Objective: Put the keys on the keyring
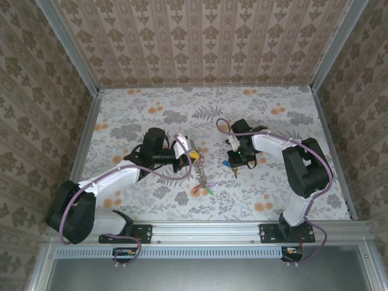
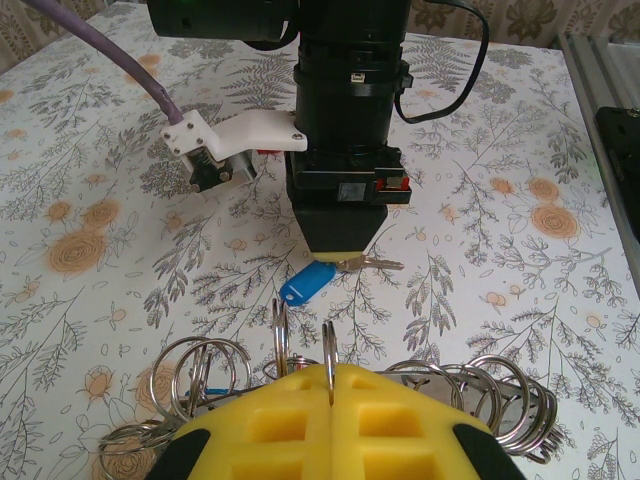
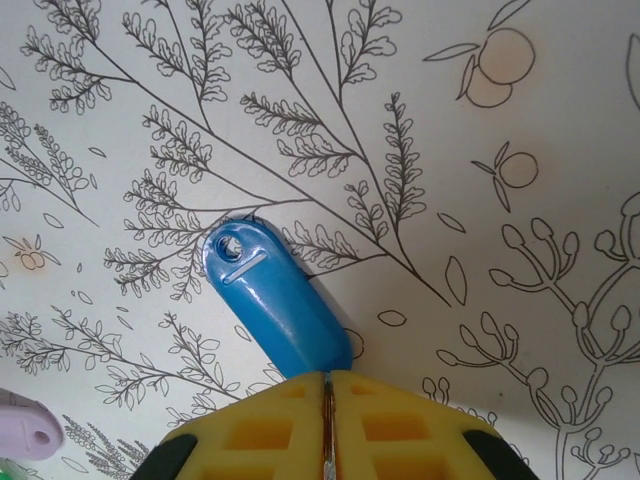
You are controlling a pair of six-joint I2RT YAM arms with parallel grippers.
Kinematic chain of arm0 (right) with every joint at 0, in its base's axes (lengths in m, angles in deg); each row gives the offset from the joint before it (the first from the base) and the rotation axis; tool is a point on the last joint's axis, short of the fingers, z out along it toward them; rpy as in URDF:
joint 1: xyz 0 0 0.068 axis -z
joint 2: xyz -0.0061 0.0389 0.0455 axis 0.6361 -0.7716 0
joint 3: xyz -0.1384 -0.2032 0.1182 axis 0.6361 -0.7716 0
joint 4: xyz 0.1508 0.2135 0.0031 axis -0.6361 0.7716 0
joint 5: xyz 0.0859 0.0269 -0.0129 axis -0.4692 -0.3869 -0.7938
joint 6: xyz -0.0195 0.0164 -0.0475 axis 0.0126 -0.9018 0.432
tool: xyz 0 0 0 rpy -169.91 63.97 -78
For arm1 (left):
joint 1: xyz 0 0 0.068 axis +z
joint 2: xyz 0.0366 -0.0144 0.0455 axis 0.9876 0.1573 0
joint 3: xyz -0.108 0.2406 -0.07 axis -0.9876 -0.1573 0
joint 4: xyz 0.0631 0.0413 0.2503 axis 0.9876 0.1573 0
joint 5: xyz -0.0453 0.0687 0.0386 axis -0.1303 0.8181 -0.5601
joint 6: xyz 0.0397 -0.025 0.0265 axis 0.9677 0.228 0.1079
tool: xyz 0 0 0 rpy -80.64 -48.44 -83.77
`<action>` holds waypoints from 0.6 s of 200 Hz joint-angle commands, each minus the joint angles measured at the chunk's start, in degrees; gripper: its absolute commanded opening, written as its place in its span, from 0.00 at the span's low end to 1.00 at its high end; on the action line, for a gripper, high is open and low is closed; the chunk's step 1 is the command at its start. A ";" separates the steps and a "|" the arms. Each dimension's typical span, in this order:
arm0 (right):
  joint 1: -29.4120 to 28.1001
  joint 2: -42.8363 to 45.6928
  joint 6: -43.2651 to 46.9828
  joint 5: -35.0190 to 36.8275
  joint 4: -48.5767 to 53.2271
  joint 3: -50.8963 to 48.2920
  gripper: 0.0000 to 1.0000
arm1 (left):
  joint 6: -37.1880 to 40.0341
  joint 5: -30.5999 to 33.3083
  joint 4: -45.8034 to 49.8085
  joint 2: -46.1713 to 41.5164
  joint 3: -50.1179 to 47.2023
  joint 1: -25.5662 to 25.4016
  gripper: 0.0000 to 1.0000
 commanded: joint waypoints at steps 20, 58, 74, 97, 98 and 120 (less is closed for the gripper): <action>0.27 -0.40 -0.39 -1.33 0.87 0.52 0.12 | 1.20 -1.68 -0.58 -0.89 2.17 0.22 0.00; 0.29 -0.76 -0.35 -1.20 1.14 0.83 0.15 | 1.30 -1.59 -0.49 -0.89 2.17 0.22 0.00; 0.28 -0.83 -0.35 -1.08 1.15 0.81 0.14 | 1.30 -1.70 -0.40 -0.89 2.24 0.23 0.00; 0.28 -0.42 -0.35 -1.07 0.89 0.51 0.12 | 1.31 -1.66 -0.40 -0.90 2.26 0.22 0.00; 0.29 -0.40 -0.35 -1.02 0.88 0.46 0.12 | 1.31 -1.68 -0.41 -0.94 2.26 0.22 0.00; 0.22 -0.46 -0.44 -0.28 1.36 0.58 0.12 | 1.30 -1.75 -0.40 -0.89 2.17 0.21 0.00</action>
